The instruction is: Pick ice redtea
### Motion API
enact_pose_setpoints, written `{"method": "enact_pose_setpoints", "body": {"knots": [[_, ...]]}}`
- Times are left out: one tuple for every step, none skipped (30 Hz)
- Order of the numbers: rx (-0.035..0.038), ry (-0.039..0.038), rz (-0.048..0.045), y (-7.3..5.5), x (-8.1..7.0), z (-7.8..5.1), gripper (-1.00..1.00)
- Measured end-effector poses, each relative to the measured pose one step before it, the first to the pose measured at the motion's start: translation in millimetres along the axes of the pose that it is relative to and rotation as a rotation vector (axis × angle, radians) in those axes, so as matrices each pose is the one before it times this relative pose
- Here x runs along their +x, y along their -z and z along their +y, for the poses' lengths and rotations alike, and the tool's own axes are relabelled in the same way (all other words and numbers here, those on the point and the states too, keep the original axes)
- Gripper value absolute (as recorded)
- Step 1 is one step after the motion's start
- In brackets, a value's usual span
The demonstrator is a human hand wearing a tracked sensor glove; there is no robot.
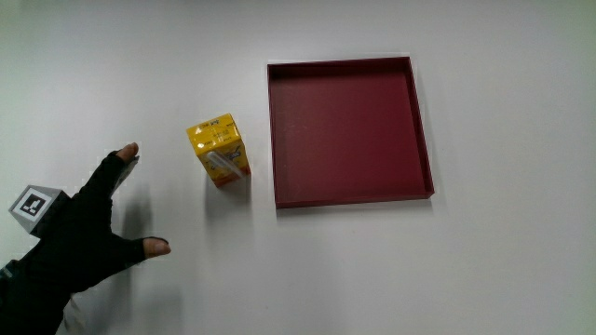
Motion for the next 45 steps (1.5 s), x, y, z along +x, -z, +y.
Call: {"method": "enact_pose_setpoints", "body": {"knots": [[0.00304, 0.0001, 0.00084, -0.81, -2.4, 0.44, 0.0], [-0.00033, -0.00083, 0.00069, 0.36, 0.59, 0.69, 0.0], [0.00125, 0.00261, 0.00496, -0.11, -0.35, 0.64, 0.0], [0.00097, -0.00202, -0.00881, 0.73, 0.78, 0.55, 0.0], [0.00109, -0.0028, 0.00508, -0.72, -2.24, 0.91, 0.0], [-0.0032, 0.00448, -0.00029, 0.83, 1.04, 1.49, 0.0], [0.00222, -0.00636, 0.00675, -0.72, -2.46, 1.38, 0.0], [0.00229, 0.00597, -0.0073, 0.91, 0.79, 1.46, 0.0], [-0.00027, 0.00276, -0.0062, 0.22, -1.22, 1.7, 0.0], [0.00037, -0.00903, 0.00496, -0.2, -1.7, 1.69, 0.0], [-0.00389, 0.01111, -0.00738, 0.57, -0.53, 2.34, 0.0], [0.00379, -0.0065, 0.00905, -1.52, -4.64, 2.11, 0.0], [0.0015, -0.00315, 0.00269, -0.15, -1.6, 2.42, 0.0], [0.00531, -0.00013, 0.00643, -0.85, -3.66, 3.03, 0.0], [0.00042, -0.00141, -0.013, 2.31, 3.17, 2.56, 0.0], [0.00358, -0.00218, -0.00637, 1.22, 0.1, 2.67, 0.0], [-0.00925, 0.00201, -0.00663, 1.38, 0.26, 2.94, 0.0], [0.00137, 0.00758, 0.00388, 1.19, 0.88, 2.64, 0.0], [-0.00432, 0.01475, -0.00906, 1.27, 0.8, 2.89, 0.0], [0.00022, 0.00278, 0.00283, 0.26, -0.7, 2.5, 0.0], [0.00856, -0.01499, 0.00234, 0.13, -1.03, 2.21, 0.0], [-0.00246, 0.00093, -0.00292, 0.01, -1.26, 2.93, 0.0], [0.00601, 0.00257, -0.0104, 0.73, 0.63, 2.86, 0.0], [0.00097, 0.00335, -0.00541, 0.24, -0.83, 3.12, 0.0], [-0.00159, 0.00006, -0.00299, 0.1, -1.87, 3.38, 0.0], [0.00521, -0.00641, -0.00771, 1.69, 1.15, 2.77, 0.0], [-0.00352, 0.00409, -0.01215, 1.75, 0.54, 2.95, 0.0], [0.00202, 0.00329, 0.00048, 0.47, -2.52, 3.06, 0.0], [0.00187, -0.00269, -0.01236, 2.88, 2.49, 2.07, 0.0], [0.00783, -0.01227, -0.00361, 1.46, -0.43, 2.42, 0.0], [-0.00815, 0.01497, -0.01229, 1.47, -0.72, 3.16, 0.0], [0.00432, -0.00555, -0.00444, 1.92, 0.59, 2.26, 0.0], [0.00038, -0.00593, -0.00407, 2.25, 0.59, 2.53, 0.0], [-0.00283, 0.00888, 0.00519, 0.7, -2.14, 3.32, 0.0], [-0.00136, 0.00456, -0.00692, 2.63, 1.98, 2.25, 0.0], [0.00082, -0.00494, -0.00593, 1.68, -0.04, 2.07, 0.0], [-0.00156, 0.00299, 0.00096, 1.01, -1.37, 2.61, 0.0], [0.0035, 0.00097, -0.01167, 3.06, 2.04, 1.79, 0.0], [0.00022, -0.00533, 0.00457, 0.38, -3.08, 2.76, 0.0], [-0.00213, 0.00495, -0.01043, 3.37, 2.87, 1.64, 0.0], [0.00276, -0.00228, 0.00581, 1.42, 0.03, 1.48, 0.0], [0.00326, 0.01571, -0.00427, 1.0, -1.09, 1.56, 0.0], [0.00077, -0.00074, -0.00462, 0.89, -1.08, 0.84, 0.0], [-0.00065, 0.00072, 0.00169, 0.67, -1.07, 0.83, 0.0], [-0.00006, -0.00418, -0.0054, 2.08, 2.23, -0.05, 0.0]]}}
